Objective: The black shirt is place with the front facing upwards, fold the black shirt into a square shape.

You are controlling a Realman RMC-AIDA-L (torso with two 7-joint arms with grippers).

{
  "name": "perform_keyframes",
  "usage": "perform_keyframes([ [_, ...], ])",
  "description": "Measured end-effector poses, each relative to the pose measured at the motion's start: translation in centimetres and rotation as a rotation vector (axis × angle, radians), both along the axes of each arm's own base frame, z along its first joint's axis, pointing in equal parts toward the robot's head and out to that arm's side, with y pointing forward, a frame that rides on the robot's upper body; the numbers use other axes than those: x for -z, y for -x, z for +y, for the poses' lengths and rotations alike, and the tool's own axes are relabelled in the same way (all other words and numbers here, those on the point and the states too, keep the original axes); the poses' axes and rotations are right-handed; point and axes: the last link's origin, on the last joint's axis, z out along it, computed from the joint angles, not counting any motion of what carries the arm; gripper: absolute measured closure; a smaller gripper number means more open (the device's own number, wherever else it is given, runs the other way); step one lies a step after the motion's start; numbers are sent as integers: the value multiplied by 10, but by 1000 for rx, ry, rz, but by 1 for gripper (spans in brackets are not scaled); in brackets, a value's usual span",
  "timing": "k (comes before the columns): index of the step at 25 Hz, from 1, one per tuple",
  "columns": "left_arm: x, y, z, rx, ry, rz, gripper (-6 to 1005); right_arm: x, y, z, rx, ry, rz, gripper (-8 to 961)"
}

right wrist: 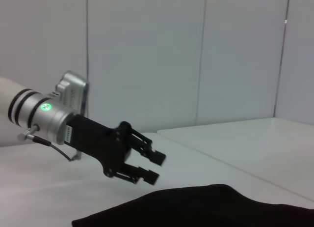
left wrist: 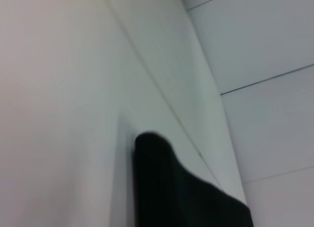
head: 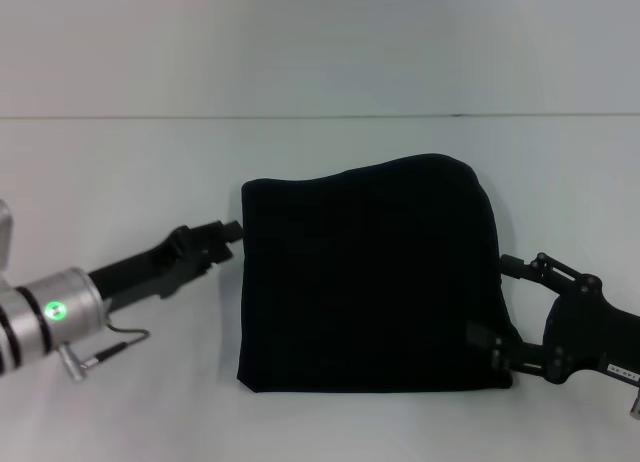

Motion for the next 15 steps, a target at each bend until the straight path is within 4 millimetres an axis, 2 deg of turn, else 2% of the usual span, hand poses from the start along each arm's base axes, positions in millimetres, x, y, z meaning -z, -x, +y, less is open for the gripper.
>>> perform_keyframes([
  [3, -24, 5, 5, 79, -50, 63, 564, 0, 0, 0, 12, -8, 13, 11],
  [5, -38, 5, 6, 162, -88, 119, 521, 0, -1, 1, 20, -12, 18, 12],
  [8, -62, -3, 4, 388, -184, 239, 455, 1, -1, 1, 28, -14, 21, 12],
  [11, -72, -18, -12, 686, -273, 341, 390, 2, -1, 1, 33, -15, 29, 12],
  [14, -73, -27, -32, 913, -355, 390, 325, 2, -1, -1, 34, -17, 34, 12],
  [15, -72, -30, -41, 995, -401, 406, 275, 2, -2, -2, 36, -17, 36, 12],
])
